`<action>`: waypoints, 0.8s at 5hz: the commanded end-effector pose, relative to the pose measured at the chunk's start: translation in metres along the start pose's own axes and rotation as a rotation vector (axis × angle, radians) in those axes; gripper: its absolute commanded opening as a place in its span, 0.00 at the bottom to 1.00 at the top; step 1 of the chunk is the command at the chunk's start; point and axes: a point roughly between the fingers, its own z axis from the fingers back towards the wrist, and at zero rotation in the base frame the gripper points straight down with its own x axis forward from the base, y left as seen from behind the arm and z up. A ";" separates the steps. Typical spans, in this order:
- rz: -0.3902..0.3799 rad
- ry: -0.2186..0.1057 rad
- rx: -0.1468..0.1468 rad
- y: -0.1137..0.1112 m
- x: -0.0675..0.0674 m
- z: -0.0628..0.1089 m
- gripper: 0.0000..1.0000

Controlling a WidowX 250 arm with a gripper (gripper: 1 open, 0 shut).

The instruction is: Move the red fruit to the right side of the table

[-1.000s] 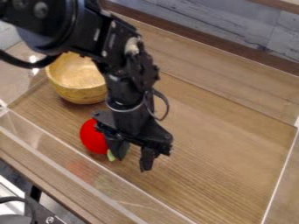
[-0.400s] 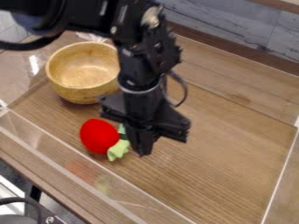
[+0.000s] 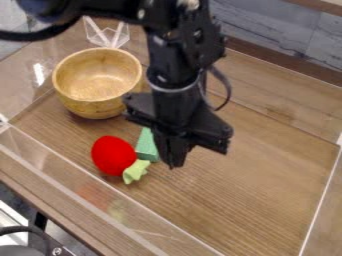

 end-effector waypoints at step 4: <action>-0.048 -0.012 0.014 0.006 0.005 0.022 1.00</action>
